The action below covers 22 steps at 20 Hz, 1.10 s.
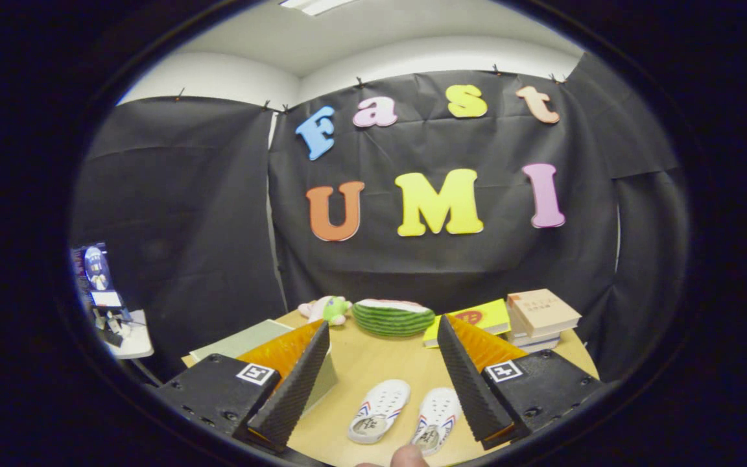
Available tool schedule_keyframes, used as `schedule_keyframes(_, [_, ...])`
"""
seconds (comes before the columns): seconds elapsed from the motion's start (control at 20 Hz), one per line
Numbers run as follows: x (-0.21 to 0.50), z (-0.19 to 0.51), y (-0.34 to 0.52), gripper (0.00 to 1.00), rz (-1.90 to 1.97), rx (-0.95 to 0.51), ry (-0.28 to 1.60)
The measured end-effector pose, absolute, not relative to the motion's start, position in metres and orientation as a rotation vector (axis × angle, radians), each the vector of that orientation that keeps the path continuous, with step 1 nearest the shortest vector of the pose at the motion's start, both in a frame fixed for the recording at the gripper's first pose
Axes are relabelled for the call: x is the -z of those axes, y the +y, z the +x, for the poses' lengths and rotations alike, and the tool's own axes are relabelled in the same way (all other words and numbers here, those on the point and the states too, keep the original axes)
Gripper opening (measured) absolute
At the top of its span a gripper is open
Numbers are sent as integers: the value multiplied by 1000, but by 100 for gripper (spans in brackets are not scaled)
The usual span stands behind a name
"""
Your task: Open the storage box then place both shoes into the box .Put the left shoe in first, then the right shoe, with the right side of both shoes facing outward in a uniform manner.
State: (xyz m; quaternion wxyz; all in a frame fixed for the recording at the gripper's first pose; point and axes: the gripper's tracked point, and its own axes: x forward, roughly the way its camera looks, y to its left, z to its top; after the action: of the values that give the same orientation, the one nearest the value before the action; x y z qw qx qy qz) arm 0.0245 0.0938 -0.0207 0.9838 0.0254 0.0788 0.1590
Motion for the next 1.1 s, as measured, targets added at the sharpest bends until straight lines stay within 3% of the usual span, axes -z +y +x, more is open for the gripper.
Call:
schedule_keyframes(0.4, [86, 35, 195, 100, 240, -703, 524])
schedule_keyframes(0.75, [153, 61, 222, 97, 404, -735, 796])
schedule_keyframes(1.1, [200, 82, 242, 87, 638, -747, 973])
